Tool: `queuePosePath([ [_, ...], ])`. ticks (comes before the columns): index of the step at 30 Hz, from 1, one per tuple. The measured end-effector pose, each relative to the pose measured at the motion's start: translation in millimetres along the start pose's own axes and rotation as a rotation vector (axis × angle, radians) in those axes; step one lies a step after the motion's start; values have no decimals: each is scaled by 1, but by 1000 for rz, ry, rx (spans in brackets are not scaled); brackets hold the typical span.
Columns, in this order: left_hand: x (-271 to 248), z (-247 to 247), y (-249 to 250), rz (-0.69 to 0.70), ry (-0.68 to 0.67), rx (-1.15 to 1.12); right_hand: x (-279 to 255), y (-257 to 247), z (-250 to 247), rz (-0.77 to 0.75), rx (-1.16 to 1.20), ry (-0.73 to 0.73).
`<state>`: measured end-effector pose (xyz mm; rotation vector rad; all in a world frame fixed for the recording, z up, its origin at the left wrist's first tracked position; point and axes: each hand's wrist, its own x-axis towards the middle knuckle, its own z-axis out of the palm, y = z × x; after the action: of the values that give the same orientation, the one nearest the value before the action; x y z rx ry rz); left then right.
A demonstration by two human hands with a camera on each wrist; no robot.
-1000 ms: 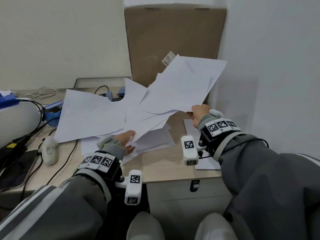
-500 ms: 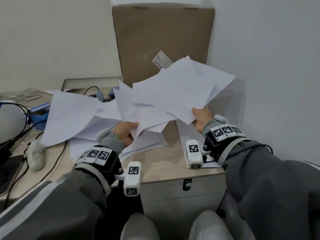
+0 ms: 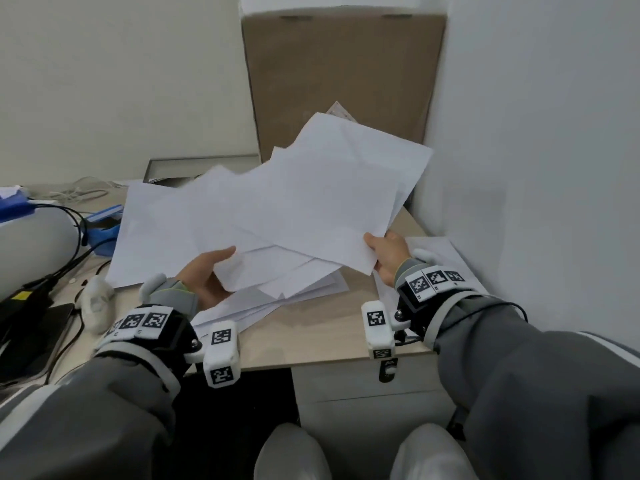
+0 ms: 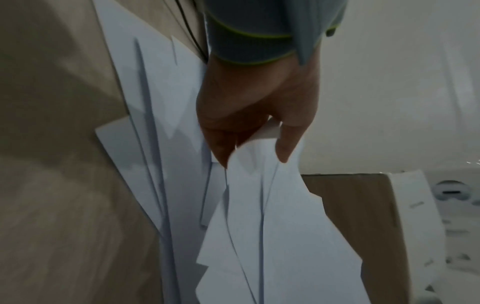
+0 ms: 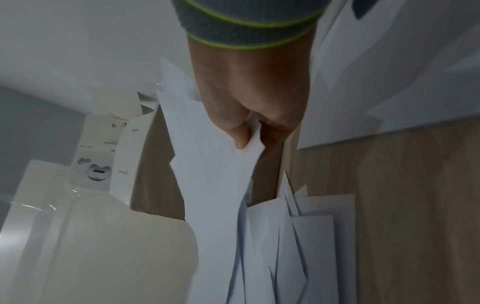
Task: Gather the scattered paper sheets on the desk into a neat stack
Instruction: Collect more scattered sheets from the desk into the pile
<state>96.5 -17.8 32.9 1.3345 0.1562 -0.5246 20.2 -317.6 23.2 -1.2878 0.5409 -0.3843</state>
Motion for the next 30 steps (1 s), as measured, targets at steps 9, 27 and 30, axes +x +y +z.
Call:
queuePosePath([
  [9,22,-30,-17,25,134,178,-4,17,-1,84,-41,-164],
  [27,28,-31,-22,-101,-95,208,2,27,6,233,-321,-272],
  [30,43,-32,-31,-82,110,378,5,33,8,247,-428,-217],
])
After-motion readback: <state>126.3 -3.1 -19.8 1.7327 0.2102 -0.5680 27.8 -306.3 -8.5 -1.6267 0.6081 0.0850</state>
